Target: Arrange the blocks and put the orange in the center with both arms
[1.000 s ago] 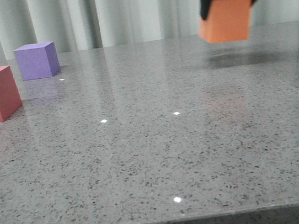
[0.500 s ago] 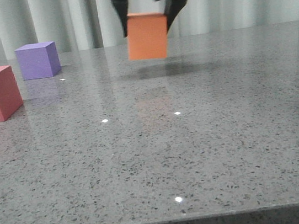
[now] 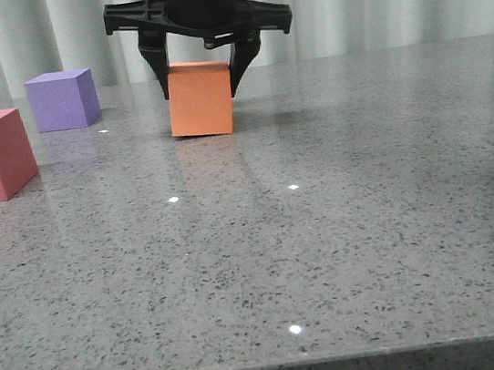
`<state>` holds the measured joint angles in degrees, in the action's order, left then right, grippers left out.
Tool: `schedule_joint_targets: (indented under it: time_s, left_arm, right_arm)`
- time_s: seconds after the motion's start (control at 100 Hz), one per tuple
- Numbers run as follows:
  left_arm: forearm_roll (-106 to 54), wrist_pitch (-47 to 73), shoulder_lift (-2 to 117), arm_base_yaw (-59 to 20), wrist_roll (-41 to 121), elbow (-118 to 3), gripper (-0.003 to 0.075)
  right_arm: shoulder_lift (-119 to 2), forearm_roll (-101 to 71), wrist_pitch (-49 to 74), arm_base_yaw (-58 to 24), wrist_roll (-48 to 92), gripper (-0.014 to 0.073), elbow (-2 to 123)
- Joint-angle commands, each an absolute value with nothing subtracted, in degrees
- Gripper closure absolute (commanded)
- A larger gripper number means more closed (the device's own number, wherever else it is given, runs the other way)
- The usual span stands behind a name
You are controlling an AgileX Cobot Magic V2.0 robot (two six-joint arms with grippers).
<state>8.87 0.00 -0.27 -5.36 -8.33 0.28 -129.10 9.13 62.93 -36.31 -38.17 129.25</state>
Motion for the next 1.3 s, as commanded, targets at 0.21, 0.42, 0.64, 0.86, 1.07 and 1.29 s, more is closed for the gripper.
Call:
schedule_joint_targets:
  time_s: [0.21, 0.42, 0.64, 0.86, 1.07, 1.29]
  left_arm:
    - [8.8, -4.6, -2.0, -5.2, -8.4, 2.8, 0.0741]
    - [8.8, -4.6, -2.0, -5.2, -8.4, 2.8, 0.0741]
    - [8.8, -4.6, -2.0, -5.2, -8.4, 2.8, 0.0741]
    - [8.8, -4.6, -2.0, -5.2, -8.4, 2.8, 0.0741]
    - [8.8, -4.6, -2.0, -5.2, -8.4, 2.8, 0.0741]
    - [8.8, -4.6, -2.0, -5.2, -8.4, 2.8, 0.0741]
  right_arm:
    - [-125.6, 10.8, 60.8, -36.3, -38.2, 0.0001, 131.1]
    - [-125.1, 10.2, 61.3, -36.3, -38.2, -0.0059, 132.6]
    - [-123.9, 9.9, 63.9, -35.9, -31.0, -0.0059, 137.7]
    - [-118.4, 8.5, 63.7, -31.8, -23.3, -0.0059, 138.4]
    - [-114.4, 8.4, 66.5, -26.8, -17.5, -0.0059, 138.3]
    - [-111.7, 8.2, 70.7, -21.9, -11.7, -0.0059, 138.1]
